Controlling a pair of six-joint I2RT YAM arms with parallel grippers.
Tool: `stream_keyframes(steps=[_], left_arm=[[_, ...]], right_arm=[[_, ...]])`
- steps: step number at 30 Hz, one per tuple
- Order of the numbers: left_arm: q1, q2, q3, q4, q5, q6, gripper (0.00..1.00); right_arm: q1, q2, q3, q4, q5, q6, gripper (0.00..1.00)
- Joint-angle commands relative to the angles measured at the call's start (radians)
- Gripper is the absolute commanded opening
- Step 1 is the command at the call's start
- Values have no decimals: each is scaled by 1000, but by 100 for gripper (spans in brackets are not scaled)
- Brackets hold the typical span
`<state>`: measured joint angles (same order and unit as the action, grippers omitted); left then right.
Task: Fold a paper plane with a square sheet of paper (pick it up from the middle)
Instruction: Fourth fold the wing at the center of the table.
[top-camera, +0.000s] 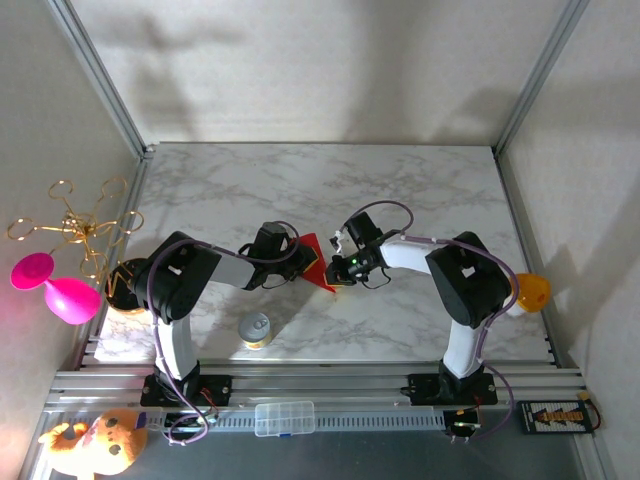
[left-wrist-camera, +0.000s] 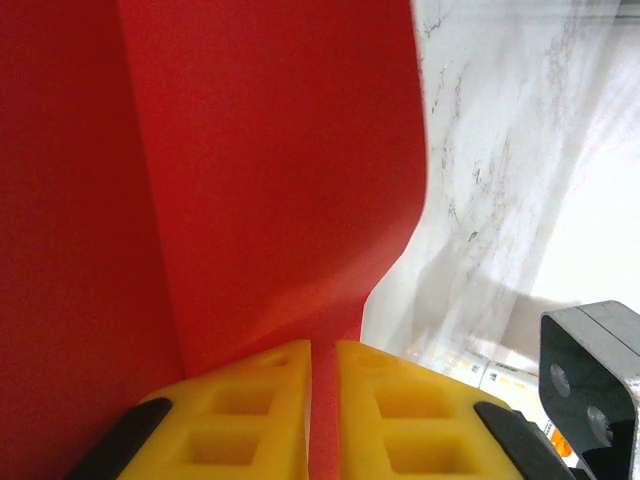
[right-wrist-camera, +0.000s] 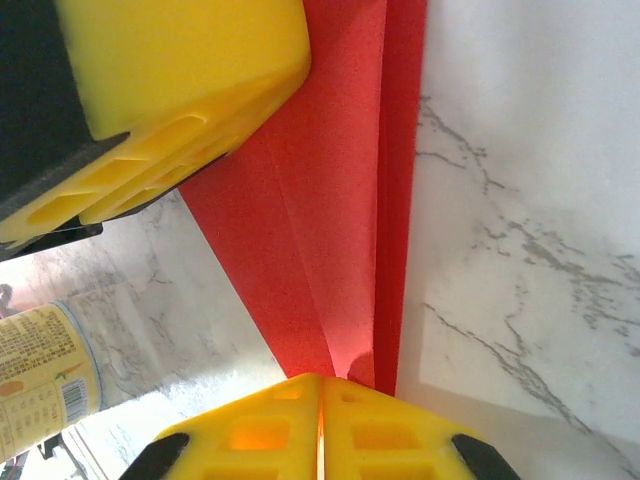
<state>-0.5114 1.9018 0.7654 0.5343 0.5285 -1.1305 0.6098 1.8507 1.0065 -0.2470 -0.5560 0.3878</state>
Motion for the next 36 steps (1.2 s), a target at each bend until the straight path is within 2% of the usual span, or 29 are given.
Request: stream_keyframes(steps=[1,6,15,27,33,36], left_arm=[[8,73,-29,-198,-69,6,15],[8,75,-26,-203,-71,7,15],[8,74,-21,-204,-72,14,15],[8,75,-22,-203,-73,12,15],[8,70,-24,-233,-76,14,15],[8,67,-25,-233,-78,12,15]], right_arm=[[13,33,-13,-12,10,-13,10],[13,40,-11,-16,15,-15,10],[15,-51,-37,-44,-6,-9,11],[18,-7,-80,-13,25,3,10],[17,-115,-43,-21,15,1,11],[18,-121,-23,-17,9,3,11]])
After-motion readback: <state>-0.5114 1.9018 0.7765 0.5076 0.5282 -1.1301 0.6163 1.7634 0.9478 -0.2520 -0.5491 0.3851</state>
